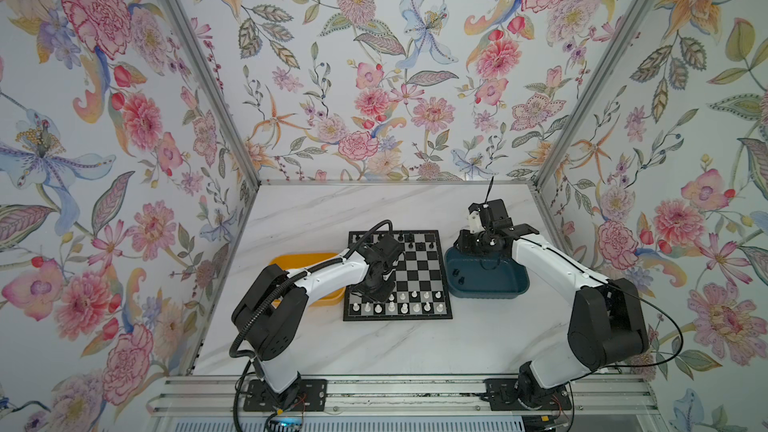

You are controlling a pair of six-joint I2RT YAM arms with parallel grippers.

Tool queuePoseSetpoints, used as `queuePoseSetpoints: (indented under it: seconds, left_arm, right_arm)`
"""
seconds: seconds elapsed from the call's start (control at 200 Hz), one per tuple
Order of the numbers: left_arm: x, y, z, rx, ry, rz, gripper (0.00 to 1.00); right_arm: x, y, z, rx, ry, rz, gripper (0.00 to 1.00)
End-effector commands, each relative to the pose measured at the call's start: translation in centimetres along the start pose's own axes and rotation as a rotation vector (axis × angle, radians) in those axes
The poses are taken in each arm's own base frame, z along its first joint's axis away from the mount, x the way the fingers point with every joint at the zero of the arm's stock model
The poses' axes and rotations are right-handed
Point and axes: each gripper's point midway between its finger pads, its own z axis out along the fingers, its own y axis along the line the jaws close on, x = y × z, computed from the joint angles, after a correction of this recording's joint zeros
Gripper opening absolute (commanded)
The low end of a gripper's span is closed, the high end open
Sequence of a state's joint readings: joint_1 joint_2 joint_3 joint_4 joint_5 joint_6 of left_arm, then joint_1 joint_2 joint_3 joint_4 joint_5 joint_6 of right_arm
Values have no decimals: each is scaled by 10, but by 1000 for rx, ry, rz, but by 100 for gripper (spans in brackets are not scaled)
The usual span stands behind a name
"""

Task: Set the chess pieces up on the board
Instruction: 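Lower the white piece onto a near-row square and open the left gripper, then raise the left gripper, return to the yellow tray, close on a white piece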

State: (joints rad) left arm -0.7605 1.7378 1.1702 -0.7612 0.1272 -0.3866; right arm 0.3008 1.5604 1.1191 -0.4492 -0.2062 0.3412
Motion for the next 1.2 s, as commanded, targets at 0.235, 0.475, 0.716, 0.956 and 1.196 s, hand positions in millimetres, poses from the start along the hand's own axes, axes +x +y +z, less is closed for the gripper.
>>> queuePoseSetpoints:
  seconds: [0.235, 0.475, 0.716, 0.956, 1.196]
  left_arm:
    - [4, -5, 10, 2, 19, -5, 18]
    - [-1, -3, 5, -13, -6, -15, 24]
    - [-19, 3, -13, -35, -79, -38, 31]
    - [-33, 23, -45, -64, -181, -106, 32]
    - [-4, 85, -69, -150, -220, -261, 32]
  right_arm:
    - [2, 4, -6, -11, -12, 4, 26]
    - [1, 4, -8, -11, -20, 5, 26]
    - [-1, 3, -11, -6, -30, 7, 26]
    - [-3, 4, -11, -6, -33, 14, 26]
    - [-5, 4, -10, -2, -30, 14, 26]
